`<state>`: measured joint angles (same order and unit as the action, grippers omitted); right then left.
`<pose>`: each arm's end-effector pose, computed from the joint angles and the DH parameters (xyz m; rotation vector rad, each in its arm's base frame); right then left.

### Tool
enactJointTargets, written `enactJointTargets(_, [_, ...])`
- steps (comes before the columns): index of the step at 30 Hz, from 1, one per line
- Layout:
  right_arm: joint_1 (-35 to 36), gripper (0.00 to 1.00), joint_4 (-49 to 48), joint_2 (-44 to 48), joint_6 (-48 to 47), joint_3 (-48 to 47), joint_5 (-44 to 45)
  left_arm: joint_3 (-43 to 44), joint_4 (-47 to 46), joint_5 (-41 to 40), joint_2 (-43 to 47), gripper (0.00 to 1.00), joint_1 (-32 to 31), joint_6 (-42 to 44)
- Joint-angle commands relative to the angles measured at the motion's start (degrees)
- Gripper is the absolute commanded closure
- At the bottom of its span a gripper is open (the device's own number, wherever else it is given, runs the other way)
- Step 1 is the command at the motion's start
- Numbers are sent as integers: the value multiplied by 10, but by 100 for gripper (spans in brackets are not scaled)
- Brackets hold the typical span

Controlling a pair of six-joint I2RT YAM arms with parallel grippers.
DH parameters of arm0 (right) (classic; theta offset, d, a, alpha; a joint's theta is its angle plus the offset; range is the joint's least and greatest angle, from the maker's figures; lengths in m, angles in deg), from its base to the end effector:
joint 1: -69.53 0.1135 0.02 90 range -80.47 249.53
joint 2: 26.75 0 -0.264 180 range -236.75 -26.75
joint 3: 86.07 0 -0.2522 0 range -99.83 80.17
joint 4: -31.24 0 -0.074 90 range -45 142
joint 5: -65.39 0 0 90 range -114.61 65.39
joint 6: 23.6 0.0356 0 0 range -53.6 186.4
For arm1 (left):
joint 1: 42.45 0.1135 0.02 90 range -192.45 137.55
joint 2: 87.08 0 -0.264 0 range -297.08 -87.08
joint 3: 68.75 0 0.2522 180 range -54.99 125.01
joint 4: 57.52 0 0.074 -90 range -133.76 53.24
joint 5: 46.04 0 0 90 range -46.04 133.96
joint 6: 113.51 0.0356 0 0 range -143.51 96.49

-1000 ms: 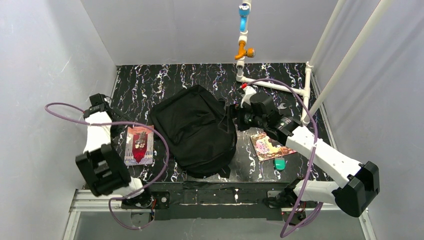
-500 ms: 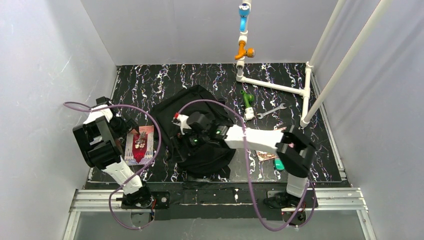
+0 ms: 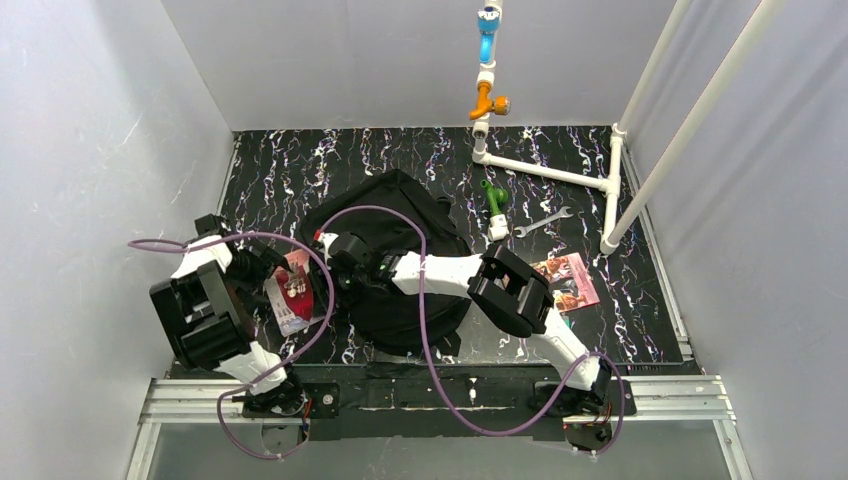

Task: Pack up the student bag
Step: Pick up the book from the center of the board.

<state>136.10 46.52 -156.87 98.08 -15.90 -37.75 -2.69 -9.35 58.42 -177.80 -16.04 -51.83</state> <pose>0.1974 0.4758 0.1647 -0.8704 2.2872 1.1341 0.2588 0.1186 0.1686 -1.2503 2.5333 -0.3654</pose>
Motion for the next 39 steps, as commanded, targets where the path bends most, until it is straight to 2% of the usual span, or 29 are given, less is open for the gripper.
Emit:
enactJointTargets(1, [4,27,11,-11,-26,-16,63,-58,-8,54,50,17,-2,-55])
enactJointTargets(3, [3,29,16,-16,-34,-10,73,-73,-18,72,61,19,-2,-63])
enactJointTargets(6, [3,36,25,-22,-39,-3,72,-93,-39,115,69,31,-2,-67])
enactJointTargets(10, [3,38,4,-13,-32,22,66,-116,-56,153,104,42,-2,-73])
enactJointTargets(15, [3,38,9,-16,-33,16,57,-123,-49,139,196,57,-2,-78])
enactJointTargets(18, [3,38,6,-14,-31,19,56,-127,-50,122,239,62,-2,-84])
enactJointTargets(19, [3,38,5,-13,-30,20,55,-128,-52,119,245,63,-2,-82])
enactJointTargets(21, [3,38,1,-8,-27,21,53,-120,-43,113,224,73,-2,-67])
enactJointTargets(25, [3,38,-2,-3,-24,22,51,-106,-33,96,203,82,-3,-52])
enactJointTargets(30, [2,38,4,8,-23,25,51,-93,-10,60,221,98,-3,-39])
enactJointTargets(34, [-2,33,38,28,-22,15,45,-63,25,26,242,100,-4,-24])
enactJointTargets(39, [-12,16,120,82,-29,-16,26,-4,67,-12,285,100,-4,-18])
